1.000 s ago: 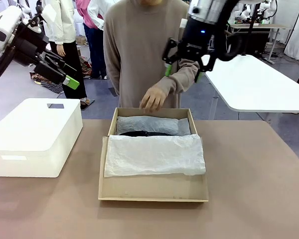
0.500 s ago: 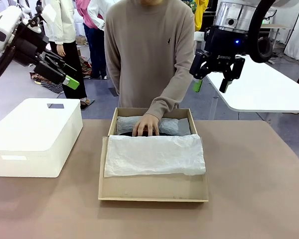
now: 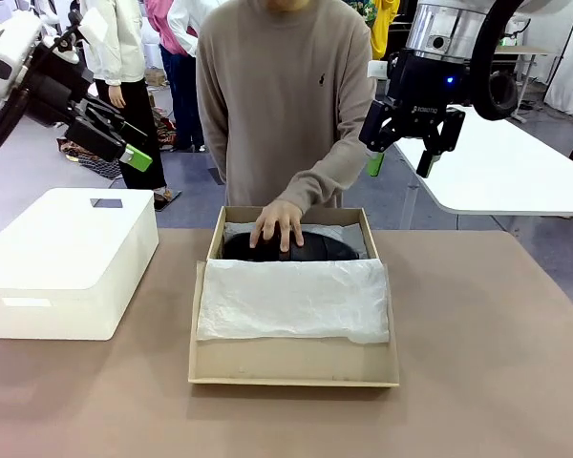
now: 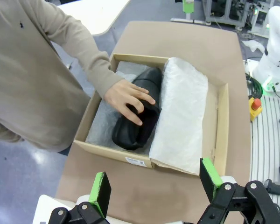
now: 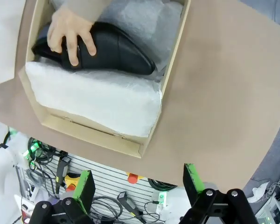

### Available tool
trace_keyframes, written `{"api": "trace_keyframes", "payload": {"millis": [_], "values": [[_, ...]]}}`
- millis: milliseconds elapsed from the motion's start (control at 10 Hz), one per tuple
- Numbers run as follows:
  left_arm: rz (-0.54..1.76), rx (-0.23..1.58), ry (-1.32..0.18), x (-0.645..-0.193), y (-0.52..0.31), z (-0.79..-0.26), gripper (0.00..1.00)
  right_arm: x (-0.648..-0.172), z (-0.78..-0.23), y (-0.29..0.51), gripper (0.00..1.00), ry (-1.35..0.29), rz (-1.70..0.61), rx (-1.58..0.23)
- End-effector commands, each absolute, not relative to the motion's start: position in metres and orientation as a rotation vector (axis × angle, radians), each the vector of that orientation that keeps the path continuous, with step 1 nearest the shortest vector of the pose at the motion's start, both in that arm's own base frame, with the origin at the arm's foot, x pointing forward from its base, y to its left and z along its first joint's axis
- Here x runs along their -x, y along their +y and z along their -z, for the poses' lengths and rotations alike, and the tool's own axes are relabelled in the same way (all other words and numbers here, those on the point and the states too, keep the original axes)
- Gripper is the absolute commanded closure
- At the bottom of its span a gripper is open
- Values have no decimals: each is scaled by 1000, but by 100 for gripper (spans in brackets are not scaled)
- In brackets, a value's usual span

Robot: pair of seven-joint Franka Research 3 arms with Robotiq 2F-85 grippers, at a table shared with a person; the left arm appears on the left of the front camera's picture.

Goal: Pack the shoes into the box.
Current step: Close the Shoes Box.

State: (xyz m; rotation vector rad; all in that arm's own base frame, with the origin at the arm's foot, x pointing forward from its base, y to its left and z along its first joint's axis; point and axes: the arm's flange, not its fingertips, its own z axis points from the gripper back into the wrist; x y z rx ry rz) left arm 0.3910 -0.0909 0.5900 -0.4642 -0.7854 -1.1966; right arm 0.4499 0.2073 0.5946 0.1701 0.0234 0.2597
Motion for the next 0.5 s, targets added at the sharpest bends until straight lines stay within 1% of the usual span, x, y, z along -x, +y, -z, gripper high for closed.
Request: {"api": "trace_keyframes", "payload": {"millis": [0, 200, 400], "values": [[1208, 480, -807, -392, -91, -590, 0, -450, -595, 207, 0, 24, -260, -170], [1208, 480, -807, -392, -91, -590, 0, -450, -589, 189, 0, 12, -437, -241], [1208, 480, -807, -392, -91, -590, 0, -447, -587, 148, 0, -36, -661, -341]]}}
